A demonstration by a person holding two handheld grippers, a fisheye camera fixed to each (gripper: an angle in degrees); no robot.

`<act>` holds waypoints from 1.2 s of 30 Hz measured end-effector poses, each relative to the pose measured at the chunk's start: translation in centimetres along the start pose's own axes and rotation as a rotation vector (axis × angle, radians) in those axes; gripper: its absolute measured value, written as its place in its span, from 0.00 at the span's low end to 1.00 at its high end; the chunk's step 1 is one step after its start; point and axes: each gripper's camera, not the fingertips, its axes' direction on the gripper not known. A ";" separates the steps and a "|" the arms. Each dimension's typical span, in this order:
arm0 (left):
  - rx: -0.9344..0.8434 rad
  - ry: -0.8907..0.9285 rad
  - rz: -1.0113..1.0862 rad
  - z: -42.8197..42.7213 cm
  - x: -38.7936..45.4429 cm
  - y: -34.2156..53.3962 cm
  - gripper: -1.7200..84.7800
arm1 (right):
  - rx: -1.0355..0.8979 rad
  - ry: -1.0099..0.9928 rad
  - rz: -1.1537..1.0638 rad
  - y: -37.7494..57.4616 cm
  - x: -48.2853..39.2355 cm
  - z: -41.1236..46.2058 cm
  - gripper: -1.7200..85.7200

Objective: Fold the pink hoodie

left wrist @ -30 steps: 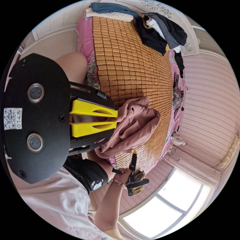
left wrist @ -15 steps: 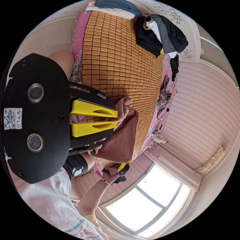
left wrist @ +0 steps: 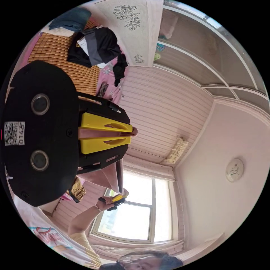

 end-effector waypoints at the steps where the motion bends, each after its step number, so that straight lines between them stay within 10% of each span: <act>1: 0.081 0.034 0.018 -1.9 0.7 -2.0 0.02 | 0.001 -0.003 -0.038 -0.8 -1.6 0.2 0.03; 20: 0.554 0.121 0.332 -16.6 12.2 -16.2 0.02 | 0.080 0.178 -0.861 -9.6 -32.6 1.4 0.03; 30: -0.019 -0.262 0.159 5.1 4.9 -14.6 0.02 | -0.328 0.694 -0.387 -7.7 -8.9 14.1 0.03; 36: 0.001 -0.226 0.103 11.9 5.2 -17.0 0.02 | -0.118 0.622 -0.269 -15.8 -7.4 15.2 0.03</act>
